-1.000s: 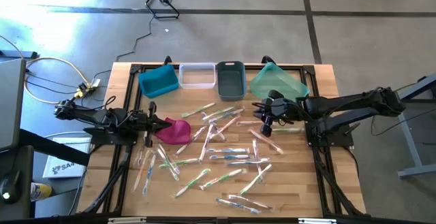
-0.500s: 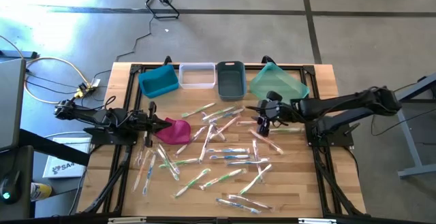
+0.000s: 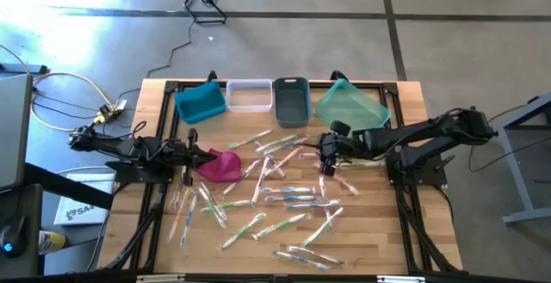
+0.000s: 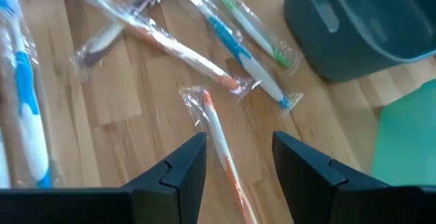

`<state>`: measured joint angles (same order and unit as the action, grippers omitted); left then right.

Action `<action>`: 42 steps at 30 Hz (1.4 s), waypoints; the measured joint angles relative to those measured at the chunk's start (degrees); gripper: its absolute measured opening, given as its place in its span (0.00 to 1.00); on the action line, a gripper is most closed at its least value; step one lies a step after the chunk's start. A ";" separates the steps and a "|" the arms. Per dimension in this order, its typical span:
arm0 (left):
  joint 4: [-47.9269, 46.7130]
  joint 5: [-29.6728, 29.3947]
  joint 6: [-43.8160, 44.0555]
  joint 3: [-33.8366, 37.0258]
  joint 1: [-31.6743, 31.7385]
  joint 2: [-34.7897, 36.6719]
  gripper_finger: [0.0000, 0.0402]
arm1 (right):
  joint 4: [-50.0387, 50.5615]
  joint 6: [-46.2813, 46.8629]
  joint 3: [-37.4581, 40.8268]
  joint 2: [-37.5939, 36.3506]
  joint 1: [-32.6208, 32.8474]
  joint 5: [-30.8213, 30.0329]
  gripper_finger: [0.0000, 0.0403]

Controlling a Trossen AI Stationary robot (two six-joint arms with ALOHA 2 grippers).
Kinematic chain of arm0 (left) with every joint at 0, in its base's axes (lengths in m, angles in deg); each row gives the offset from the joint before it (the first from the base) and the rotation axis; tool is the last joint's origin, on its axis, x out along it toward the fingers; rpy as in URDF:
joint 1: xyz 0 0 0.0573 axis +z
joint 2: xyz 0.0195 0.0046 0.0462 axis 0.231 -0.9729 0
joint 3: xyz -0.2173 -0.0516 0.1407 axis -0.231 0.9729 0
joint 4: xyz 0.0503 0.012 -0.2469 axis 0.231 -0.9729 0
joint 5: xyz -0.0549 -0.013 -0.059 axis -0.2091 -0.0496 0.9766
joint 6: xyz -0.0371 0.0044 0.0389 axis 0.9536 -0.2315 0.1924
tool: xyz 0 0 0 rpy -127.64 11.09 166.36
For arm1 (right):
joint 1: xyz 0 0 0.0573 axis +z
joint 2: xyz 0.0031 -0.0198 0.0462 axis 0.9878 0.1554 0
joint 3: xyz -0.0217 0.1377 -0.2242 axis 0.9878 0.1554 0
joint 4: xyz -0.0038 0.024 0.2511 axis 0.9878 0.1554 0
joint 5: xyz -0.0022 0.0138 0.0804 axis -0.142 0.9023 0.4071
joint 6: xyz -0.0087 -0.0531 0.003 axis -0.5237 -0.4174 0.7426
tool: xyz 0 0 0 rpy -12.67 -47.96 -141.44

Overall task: Pick & Place Toothbrushes
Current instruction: Put the orange toothbrush into the light blue bin

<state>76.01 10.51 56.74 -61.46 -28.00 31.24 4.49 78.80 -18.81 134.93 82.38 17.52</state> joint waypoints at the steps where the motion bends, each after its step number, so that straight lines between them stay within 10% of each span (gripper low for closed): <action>1: 0.00 0.00 0.00 -0.01 0.01 0.00 0.00 | -0.10 0.00 0.00 0.53 0.00 0.00 0.40; 42: 0.00 0.00 0.00 0.00 -0.01 0.00 0.00 | -4.95 0.17 0.02 4.46 0.00 2.11 0.40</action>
<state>76.01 10.51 56.74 -61.46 -28.01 31.24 -0.46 78.97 -18.79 139.39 82.38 19.63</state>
